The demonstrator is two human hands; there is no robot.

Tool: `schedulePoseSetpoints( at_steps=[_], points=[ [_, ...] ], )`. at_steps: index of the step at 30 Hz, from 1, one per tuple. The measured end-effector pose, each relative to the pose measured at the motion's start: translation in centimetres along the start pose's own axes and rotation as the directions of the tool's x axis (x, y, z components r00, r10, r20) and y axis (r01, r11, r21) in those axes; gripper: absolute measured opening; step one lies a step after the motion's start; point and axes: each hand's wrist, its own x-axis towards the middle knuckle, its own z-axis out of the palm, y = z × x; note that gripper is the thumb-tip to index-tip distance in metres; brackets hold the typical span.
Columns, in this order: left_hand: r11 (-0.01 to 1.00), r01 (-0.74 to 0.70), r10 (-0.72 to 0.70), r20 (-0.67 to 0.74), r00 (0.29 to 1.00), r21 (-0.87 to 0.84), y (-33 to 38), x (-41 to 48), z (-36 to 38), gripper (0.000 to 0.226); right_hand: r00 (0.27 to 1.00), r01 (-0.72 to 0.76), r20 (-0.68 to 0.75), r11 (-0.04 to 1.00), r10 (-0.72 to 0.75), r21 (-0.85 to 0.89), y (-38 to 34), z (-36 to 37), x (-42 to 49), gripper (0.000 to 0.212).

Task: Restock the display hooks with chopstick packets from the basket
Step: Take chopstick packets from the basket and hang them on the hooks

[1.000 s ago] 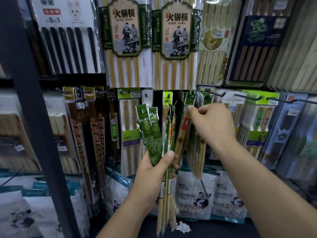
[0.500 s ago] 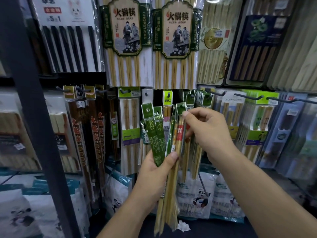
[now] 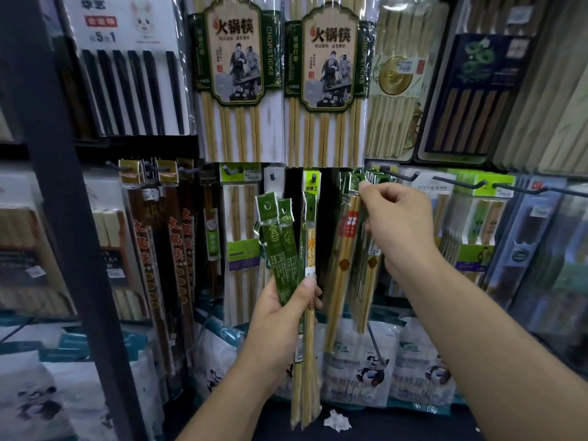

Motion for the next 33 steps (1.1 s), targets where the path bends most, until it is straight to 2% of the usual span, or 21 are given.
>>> schedulePoseSetpoints(
  at_steps=[6, 10, 15, 18, 20, 21, 23, 25, 29, 33],
  points=[
    [1.000, 0.012, -0.012, -0.001, 1.000, 0.009, -0.1, 0.0, 0.0, 0.014, 0.999, 0.043, -0.017, 0.994, -0.045, -0.100, 0.0, 0.3, 0.2, 0.042],
    [1.000, 0.014, -0.015, 0.006, 1.000, 0.016, 0.0, -0.1, -0.1, 0.016, 0.994, 0.101, -0.026, 0.969, -0.110, -0.227, 0.2, 0.1, 0.2, 0.043],
    [0.999, -0.001, 0.000, 0.024, 1.000, 0.034, 0.2, 0.0, 0.0, 0.017, 0.983, 0.158, 0.005, 0.832, -0.183, -0.531, 0.4, -0.3, 0.3, 0.043],
    [1.000, -0.002, 0.002, 0.028, 1.000, -0.002, 0.3, 0.0, 0.0, 0.030, 0.971, 0.192, 0.003, 0.770, -0.240, -0.608, 0.6, -0.6, -0.2, 0.040],
    [1.000, -0.003, 0.003, 0.042, 0.999, -0.003, 0.3, 0.0, -0.1, 0.030, 0.966, 0.241, 0.057, 0.804, -0.251, -0.544, 1.0, -0.6, -0.6, 0.036],
    [1.000, -0.002, 0.003, 0.047, 0.999, -0.003, 0.3, 0.0, -0.1, 0.026, 0.969, 0.247, 0.090, 0.861, -0.231, -0.445, 1.1, -0.5, -0.8, 0.036],
    [1.000, -0.003, 0.003, 0.049, 0.999, -0.008, 0.5, -0.1, 0.0, 0.020, 0.977, 0.168, 0.164, 0.969, -0.138, -0.183, 0.9, -0.2, -1.6, 0.033],
    [1.000, -0.001, 0.001, 0.045, 0.999, -0.014, 0.5, -0.1, 0.1, 0.026, 0.965, 0.118, 0.242, 0.992, -0.103, -0.045, 0.7, 0.0, -2.3, 0.027],
    [1.000, 0.000, 0.001, 0.049, 0.999, -0.017, 0.5, -0.3, 0.2, 0.019, 0.950, 0.113, 0.298, 0.993, -0.095, -0.043, 0.9, 0.3, -3.1, 0.016],
    [1.000, 0.010, -0.010, -0.002, 1.000, -0.005, 0.5, -0.3, 0.1, 0.026, 0.979, 0.047, 0.196, 0.998, -0.052, 0.030, 0.8, 0.2, -2.5, 0.021]
  ],
)
